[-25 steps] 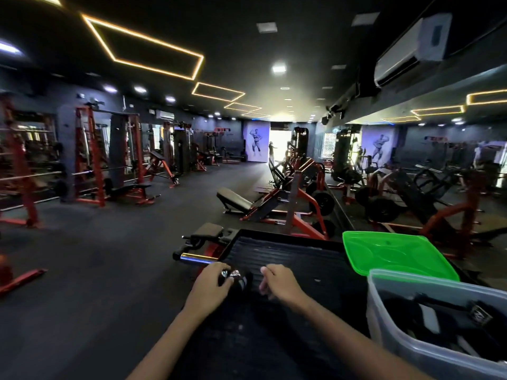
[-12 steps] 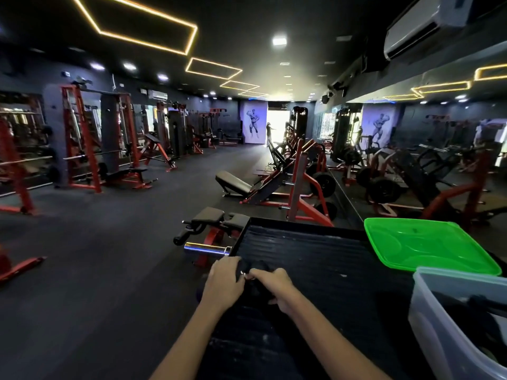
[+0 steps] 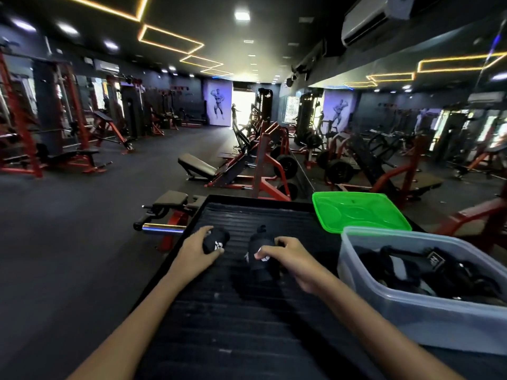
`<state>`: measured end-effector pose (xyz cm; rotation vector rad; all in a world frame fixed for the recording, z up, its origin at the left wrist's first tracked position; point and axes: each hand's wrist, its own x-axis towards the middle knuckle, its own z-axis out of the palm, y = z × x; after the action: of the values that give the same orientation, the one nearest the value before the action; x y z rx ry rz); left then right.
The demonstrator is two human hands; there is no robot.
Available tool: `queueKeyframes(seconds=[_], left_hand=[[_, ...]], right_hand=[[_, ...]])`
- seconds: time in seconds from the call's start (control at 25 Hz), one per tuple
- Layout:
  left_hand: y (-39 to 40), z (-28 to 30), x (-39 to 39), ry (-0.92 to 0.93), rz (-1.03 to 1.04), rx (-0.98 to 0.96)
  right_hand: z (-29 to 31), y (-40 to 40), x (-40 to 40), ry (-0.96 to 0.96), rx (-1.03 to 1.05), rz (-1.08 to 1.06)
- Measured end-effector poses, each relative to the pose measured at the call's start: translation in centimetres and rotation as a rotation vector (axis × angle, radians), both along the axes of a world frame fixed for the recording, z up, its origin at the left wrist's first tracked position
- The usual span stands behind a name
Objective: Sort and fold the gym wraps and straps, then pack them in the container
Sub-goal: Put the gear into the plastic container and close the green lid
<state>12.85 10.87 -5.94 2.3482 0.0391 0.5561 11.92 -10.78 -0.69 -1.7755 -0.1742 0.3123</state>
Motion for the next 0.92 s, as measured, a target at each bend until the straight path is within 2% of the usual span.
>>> queueKeyframes(seconds=[0.2, 0.36, 0.6, 0.72, 0.76, 0.84, 0.92], left_hand=[[-9.7, 5.6, -2.6, -0.145, -0.217, -0.116], [-19.6, 8.8, -3.3, -0.245, -0.388, -0.089], [-29.5, 10.2, -1.9, -0.168, -0.428, -0.082], [-32.3, 9.0, -0.8, -0.063, -0.419, 0.006], [-32.8, 8.2, -0.3, -0.018, -0.401, 0.09], [-33.0, 7.0, 0.3, 0.032, -0.315, 0.287], [-33.0, 6.6, 0.5, -0.006, -0.219, 0.4]], right_hand=[[3.9, -9.5, -2.9, -0.186, -0.119, -0.07], [7.0, -17.4, -4.1, -0.215, -0.064, -0.137], [8.8, -27.6, -2.3, -0.268, -0.133, -0.359], [7.6, -30.7, -0.3, -0.369, -0.31, -0.557], [6.7, -30.9, -0.1, -0.409, -0.451, -0.556], [4.4, -30.5, 0.0, -0.474, -0.826, -0.413], [3.7, -30.3, 0.3, -0.466, -0.992, -0.339]])
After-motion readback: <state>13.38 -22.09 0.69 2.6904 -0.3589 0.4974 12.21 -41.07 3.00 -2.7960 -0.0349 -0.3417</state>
